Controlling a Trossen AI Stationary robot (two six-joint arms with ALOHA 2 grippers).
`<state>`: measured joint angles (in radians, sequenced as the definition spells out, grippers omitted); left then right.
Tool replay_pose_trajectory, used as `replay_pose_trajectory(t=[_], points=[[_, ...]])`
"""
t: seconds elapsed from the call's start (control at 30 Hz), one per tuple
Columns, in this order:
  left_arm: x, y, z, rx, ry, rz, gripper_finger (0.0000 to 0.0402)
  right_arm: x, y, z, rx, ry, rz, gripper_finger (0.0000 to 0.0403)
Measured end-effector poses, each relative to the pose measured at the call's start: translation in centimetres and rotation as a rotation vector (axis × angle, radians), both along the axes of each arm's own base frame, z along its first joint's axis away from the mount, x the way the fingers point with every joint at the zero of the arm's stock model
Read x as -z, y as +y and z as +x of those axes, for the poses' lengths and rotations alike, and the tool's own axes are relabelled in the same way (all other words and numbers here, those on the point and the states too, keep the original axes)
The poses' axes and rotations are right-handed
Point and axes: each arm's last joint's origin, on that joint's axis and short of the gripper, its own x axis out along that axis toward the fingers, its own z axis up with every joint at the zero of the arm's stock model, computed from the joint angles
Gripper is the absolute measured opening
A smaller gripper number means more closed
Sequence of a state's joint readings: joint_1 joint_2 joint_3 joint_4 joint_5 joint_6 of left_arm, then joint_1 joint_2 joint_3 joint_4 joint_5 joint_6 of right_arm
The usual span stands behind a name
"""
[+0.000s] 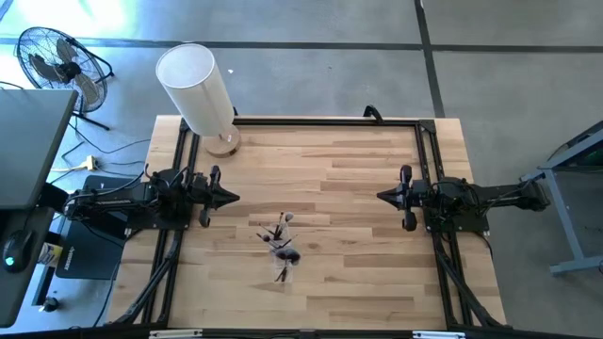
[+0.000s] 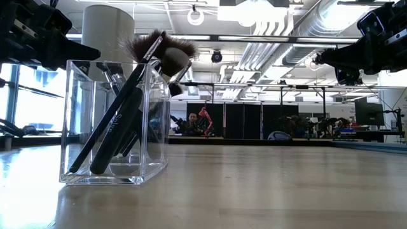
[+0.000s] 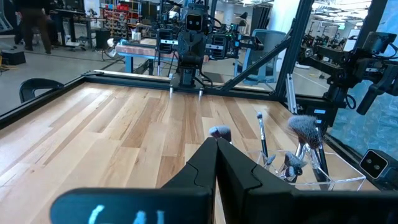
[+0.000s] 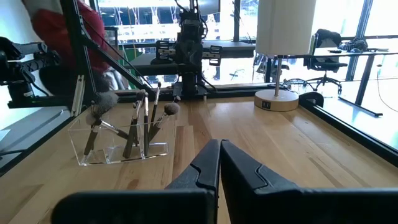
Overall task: Put items in baskets/containers
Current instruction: Return to Home Position
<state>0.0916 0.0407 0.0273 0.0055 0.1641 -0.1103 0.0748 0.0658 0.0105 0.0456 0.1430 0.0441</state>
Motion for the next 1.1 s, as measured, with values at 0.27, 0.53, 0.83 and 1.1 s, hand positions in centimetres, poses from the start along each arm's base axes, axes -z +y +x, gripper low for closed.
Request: replay_pose_trajectory(t=[0.27, 0.53, 0.83, 1.1], points=[[0.0, 0.0, 0.0, 0.0, 0.0, 0.0, 0.0003, 0.0, 0.0, 0.0, 0.0, 0.0, 0.0, 0.0003], [0.0, 0.0, 0.0, 0.0, 0.0, 0.0, 0.0003, 0.0, 0.0, 0.0, 0.0, 0.0, 0.0, 0.0007], [0.0, 0.0, 0.0, 0.0, 0.0, 0.0, 0.0003, 0.0, 0.0, 0.0, 0.0, 0.0, 0.0, 0.0006], [0.01, 0.0, 0.0, 0.0, 0.0, 0.0, 0.0003, 0.0, 0.0, 0.0, 0.0, 0.0, 0.0, 0.0008]])
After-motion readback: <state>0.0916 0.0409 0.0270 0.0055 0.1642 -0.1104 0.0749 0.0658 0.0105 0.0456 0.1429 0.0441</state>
